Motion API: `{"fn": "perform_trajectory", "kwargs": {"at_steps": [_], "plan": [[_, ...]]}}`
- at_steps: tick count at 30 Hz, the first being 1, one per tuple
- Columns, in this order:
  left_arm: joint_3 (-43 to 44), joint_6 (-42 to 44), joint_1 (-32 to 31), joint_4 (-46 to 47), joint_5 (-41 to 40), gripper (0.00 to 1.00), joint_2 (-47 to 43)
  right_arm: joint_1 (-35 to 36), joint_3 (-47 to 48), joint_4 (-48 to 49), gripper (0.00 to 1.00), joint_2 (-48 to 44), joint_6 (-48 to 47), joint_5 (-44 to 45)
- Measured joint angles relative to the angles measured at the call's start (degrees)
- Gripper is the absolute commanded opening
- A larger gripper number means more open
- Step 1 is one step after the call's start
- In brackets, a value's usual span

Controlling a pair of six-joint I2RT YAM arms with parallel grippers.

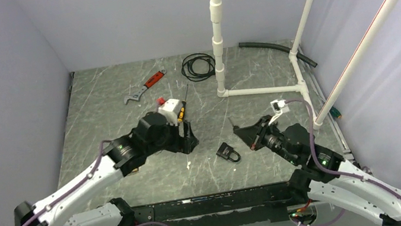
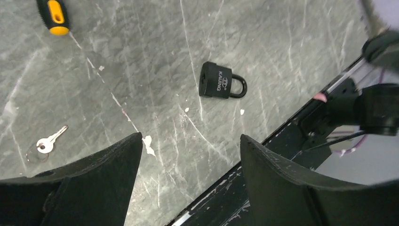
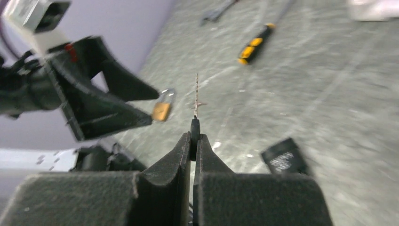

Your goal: Unlock with the key

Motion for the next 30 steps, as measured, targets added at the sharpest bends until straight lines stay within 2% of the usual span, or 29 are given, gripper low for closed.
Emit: {"fn": "perform_trajectory", "kwargs": {"at_steps": [7,13,18,21,26,30], "plan": [[7.7,12.0,-4.7,-1.2,1.1,0.84,13.6,-0.2,4.8,-21.0,0.0,-2.1,4.9,20.6],[7.0,28.7,-9.3,2.9,4.6,0.85,19.6,-0.3,8.9,-31.4,0.0,0.9,6.3,28.7],[7.3,47.1,-14.1,4.3,9.7,0.87,24.3,-0.3,10.4,-33.8,0.0,-0.1,6.3,31.1],[10.3,56.6,-14.9,3.0,11.5,0.89,31.4,-0.3,10.4,-34.3,0.0,-0.7,6.3,31.1],[16.9,66.8,-14.6,0.0,12.0,0.89,43.4,-0.3,10.4,-34.8,0.0,-1.6,6.3,31.0],[20.0,71.8,-14.6,-0.9,12.3,0.88,48.0,-0.3,10.4,-34.9,0.0,-3.3,6.3,30.8]]}}
